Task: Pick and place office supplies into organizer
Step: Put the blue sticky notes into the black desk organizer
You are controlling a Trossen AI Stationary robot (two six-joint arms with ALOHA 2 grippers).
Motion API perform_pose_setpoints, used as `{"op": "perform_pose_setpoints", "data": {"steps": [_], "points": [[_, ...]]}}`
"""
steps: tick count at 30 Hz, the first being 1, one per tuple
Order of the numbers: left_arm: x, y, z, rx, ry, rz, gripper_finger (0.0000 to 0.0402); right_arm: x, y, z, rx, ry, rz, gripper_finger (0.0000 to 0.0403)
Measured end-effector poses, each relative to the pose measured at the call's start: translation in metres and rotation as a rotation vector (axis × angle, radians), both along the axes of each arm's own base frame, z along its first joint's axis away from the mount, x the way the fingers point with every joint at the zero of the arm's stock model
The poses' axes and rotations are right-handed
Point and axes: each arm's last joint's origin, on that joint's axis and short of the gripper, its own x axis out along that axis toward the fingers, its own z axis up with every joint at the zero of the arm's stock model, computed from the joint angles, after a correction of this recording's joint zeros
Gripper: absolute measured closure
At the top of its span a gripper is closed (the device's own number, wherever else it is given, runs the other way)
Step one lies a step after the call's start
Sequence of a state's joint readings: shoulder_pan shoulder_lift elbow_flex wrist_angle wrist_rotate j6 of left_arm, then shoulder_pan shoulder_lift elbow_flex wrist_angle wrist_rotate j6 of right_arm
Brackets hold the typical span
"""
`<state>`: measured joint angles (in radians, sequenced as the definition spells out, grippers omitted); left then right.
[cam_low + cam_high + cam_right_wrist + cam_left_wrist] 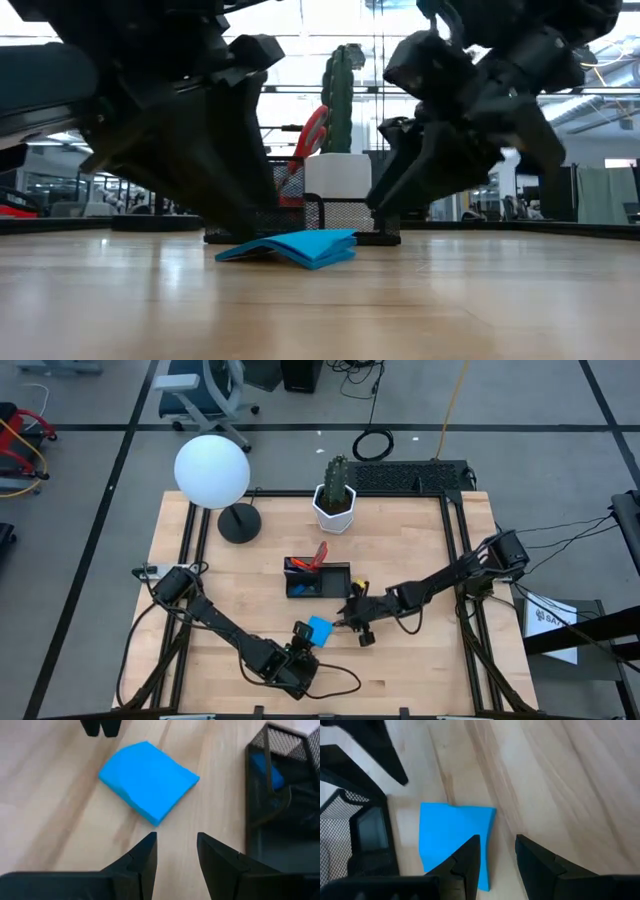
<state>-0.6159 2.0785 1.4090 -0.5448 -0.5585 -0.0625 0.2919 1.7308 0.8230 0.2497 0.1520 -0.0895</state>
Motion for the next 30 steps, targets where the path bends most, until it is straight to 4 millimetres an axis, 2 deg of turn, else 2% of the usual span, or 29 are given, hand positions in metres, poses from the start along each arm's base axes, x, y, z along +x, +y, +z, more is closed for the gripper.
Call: {"op": "perform_pose_setpoints", "data": {"steps": [7, 12, 21, 30], "points": [[0.001, 0.004, 0.000, 0.020, -0.003, 0.023, 0.0273, 0.004, 0.007, -0.016, -0.217, -0.033, 0.011, 0.0273], [0.001, 0.010, -0.002, 0.017, 0.010, 0.071, 0.0273, 0.007, 0.008, -0.022, -0.232, -0.057, 0.028, 0.0273], [0.000, 0.026, -0.017, -0.009, 0.039, 0.122, 0.0273, 0.007, 0.011, -0.023, -0.240, -0.061, 0.044, 0.0273], [0.001, 0.028, -0.020, -0.018, 0.022, 0.116, 0.0273, 0.007, 0.015, -0.022, -0.253, -0.070, 0.069, 0.0273]]}}
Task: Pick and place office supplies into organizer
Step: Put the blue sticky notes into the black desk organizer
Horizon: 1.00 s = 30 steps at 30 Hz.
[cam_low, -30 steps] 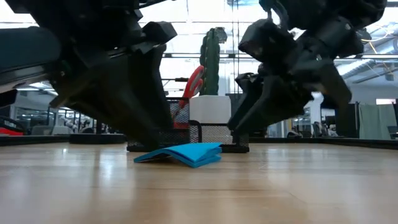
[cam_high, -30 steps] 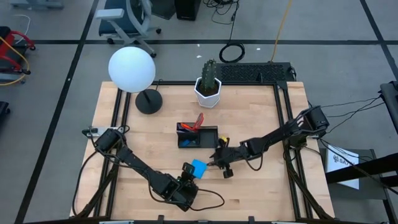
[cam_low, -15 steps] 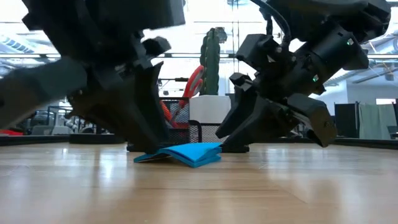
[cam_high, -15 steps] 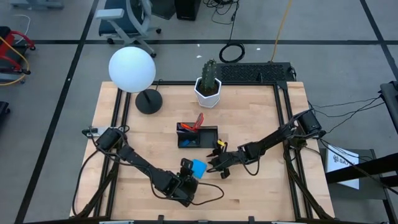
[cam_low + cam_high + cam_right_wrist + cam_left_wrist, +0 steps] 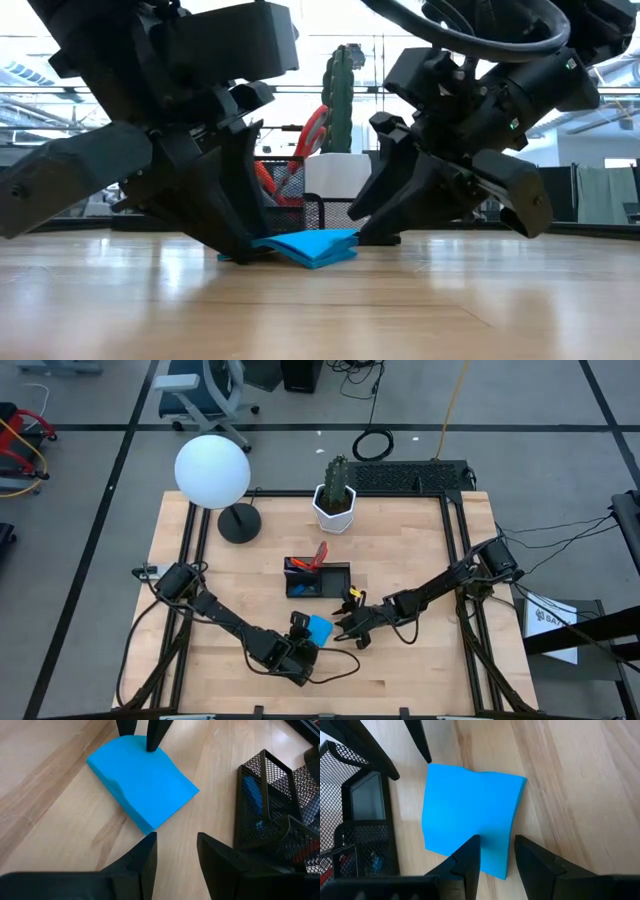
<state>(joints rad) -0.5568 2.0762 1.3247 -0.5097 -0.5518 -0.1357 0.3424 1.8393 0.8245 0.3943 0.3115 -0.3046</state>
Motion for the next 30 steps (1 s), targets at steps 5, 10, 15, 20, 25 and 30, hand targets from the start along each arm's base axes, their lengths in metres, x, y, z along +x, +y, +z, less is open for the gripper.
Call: {"op": "perform_pose_setpoints", "data": {"steps": [5, 10, 15, 20, 25, 30], "points": [[0.001, 0.000, 0.000, -0.004, -0.010, -0.007, 0.0273, 0.001, 0.000, -0.003, -0.006, -0.007, 0.007, 0.0273], [0.003, -0.001, 0.000, -0.006, -0.024, -0.020, 0.0273, 0.006, 0.003, -0.015, -0.022, -0.037, 0.029, 0.0273], [0.004, -0.001, 0.000, -0.012, -0.028, -0.019, 0.0273, 0.008, 0.003, -0.022, -0.029, -0.037, 0.033, 0.0273], [0.004, -0.001, 0.000, -0.014, -0.027, -0.018, 0.0273, 0.011, 0.005, -0.019, 0.009, -0.092, 0.054, 0.0273], [0.004, -0.001, 0.000, -0.015, -0.028, -0.017, 0.0273, 0.011, 0.013, -0.017, 0.004, -0.122, 0.105, 0.0273], [0.004, 0.000, 0.000, -0.016, -0.029, -0.014, 0.0273, 0.009, 0.015, -0.016, -0.046, -0.130, 0.073, 0.0273]]}}
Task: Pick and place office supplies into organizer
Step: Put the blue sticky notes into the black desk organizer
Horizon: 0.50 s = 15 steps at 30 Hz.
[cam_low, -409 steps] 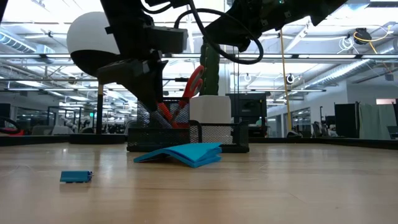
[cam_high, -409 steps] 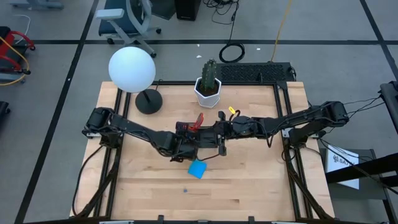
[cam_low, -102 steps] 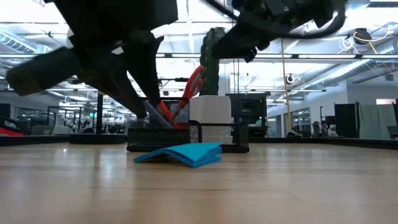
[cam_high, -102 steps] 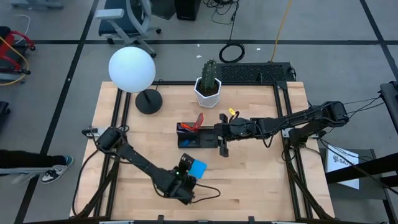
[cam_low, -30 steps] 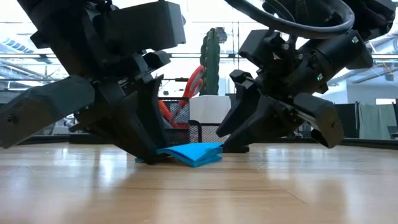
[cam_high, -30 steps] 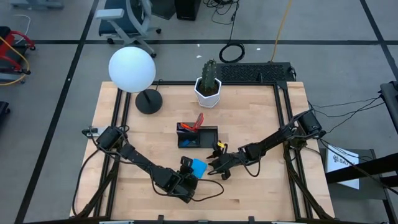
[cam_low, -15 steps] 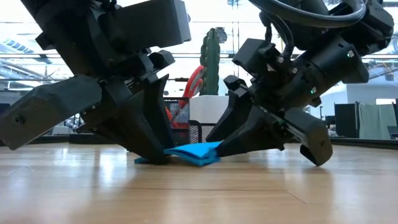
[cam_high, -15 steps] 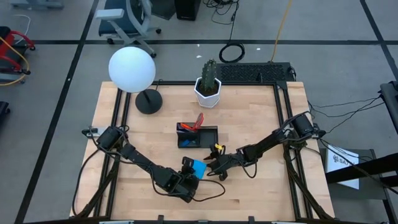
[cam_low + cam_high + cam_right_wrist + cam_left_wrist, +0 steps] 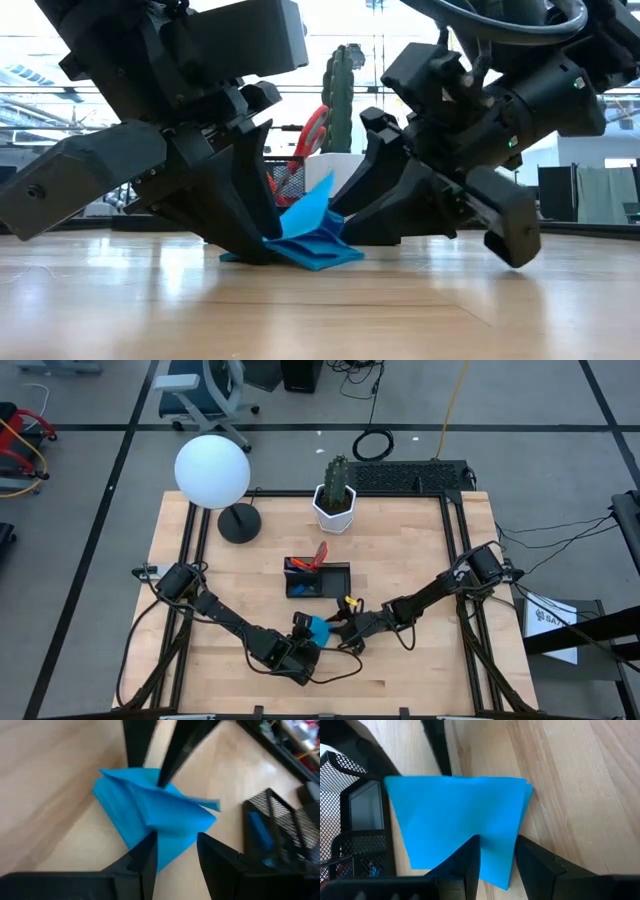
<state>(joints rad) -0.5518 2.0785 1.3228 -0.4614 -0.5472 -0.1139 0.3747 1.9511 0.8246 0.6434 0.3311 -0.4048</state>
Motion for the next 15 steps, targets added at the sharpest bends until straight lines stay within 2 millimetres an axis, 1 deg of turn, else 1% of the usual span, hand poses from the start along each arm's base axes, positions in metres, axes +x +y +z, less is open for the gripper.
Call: {"op": "perform_pose_setpoints", "data": {"steps": [4, 9, 15], "points": [[0.0000, 0.0000, -0.0001, 0.000, 0.000, 0.000, 0.0273, -0.0009, 0.0015, 0.0002, -0.024, -0.005, -0.015, 0.0273], [0.0000, 0.0000, -0.0002, 0.001, 0.001, 0.000, 0.0273, -0.0019, 0.0029, -0.0010, 0.021, 0.013, -0.007, 0.0273], [0.0000, 0.0000, -0.0003, 0.001, 0.001, 0.000, 0.0273, -0.0059, 0.0085, -0.0015, 0.001, 0.032, -0.017, 0.0273]]}}
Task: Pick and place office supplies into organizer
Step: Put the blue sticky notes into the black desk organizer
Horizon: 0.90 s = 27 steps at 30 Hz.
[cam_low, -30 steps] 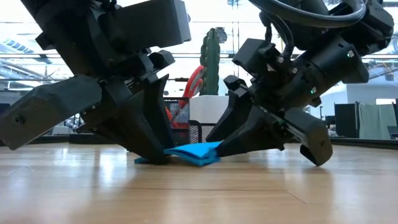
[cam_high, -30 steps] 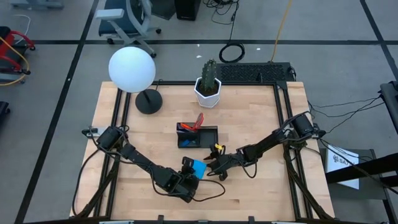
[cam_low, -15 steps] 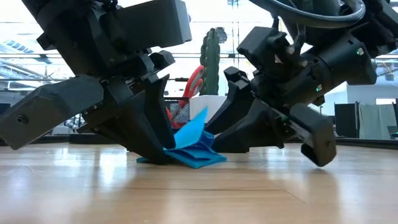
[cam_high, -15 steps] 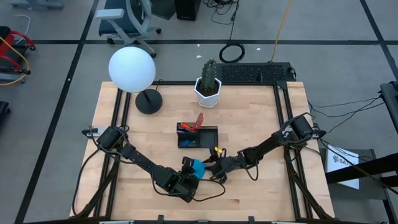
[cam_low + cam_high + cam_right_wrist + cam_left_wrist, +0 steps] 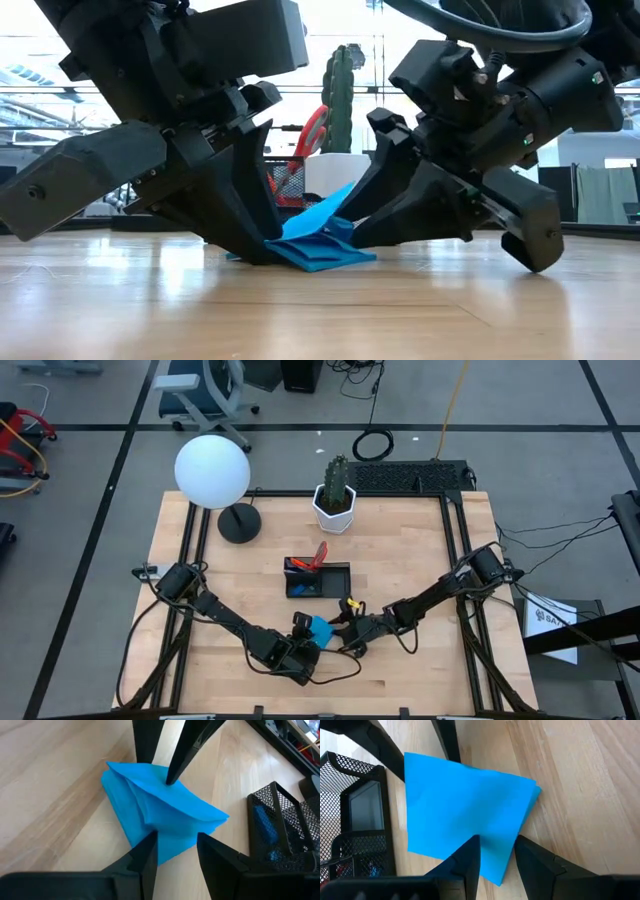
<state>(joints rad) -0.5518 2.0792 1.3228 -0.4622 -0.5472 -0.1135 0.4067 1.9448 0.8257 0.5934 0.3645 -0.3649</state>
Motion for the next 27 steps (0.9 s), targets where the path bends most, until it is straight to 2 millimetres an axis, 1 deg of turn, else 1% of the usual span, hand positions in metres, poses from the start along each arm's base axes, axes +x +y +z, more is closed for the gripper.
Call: {"op": "perform_pose_setpoints", "data": {"steps": [3, 8, 13, 20, 27], "points": [[0.000, 0.000, 0.000, 0.001, 0.002, 0.001, 0.0273, -0.003, 0.000, 0.004, -0.009, 0.020, -0.001, 0.0273], [0.000, 0.000, 0.000, 0.001, 0.003, 0.004, 0.0273, -0.009, -0.003, 0.023, 0.016, 0.042, -0.059, 0.0273], [0.000, 0.000, 0.000, 0.001, 0.003, 0.004, 0.0273, -0.014, 0.000, 0.031, 0.027, 0.051, -0.053, 0.0273], [0.000, 0.000, 0.000, 0.001, 0.004, 0.004, 0.0273, -0.017, 0.005, 0.028, 0.040, 0.080, -0.016, 0.0273], [0.000, 0.000, 0.000, 0.001, 0.003, 0.005, 0.0273, -0.015, 0.008, 0.025, 0.059, 0.067, 0.009, 0.0273]]}}
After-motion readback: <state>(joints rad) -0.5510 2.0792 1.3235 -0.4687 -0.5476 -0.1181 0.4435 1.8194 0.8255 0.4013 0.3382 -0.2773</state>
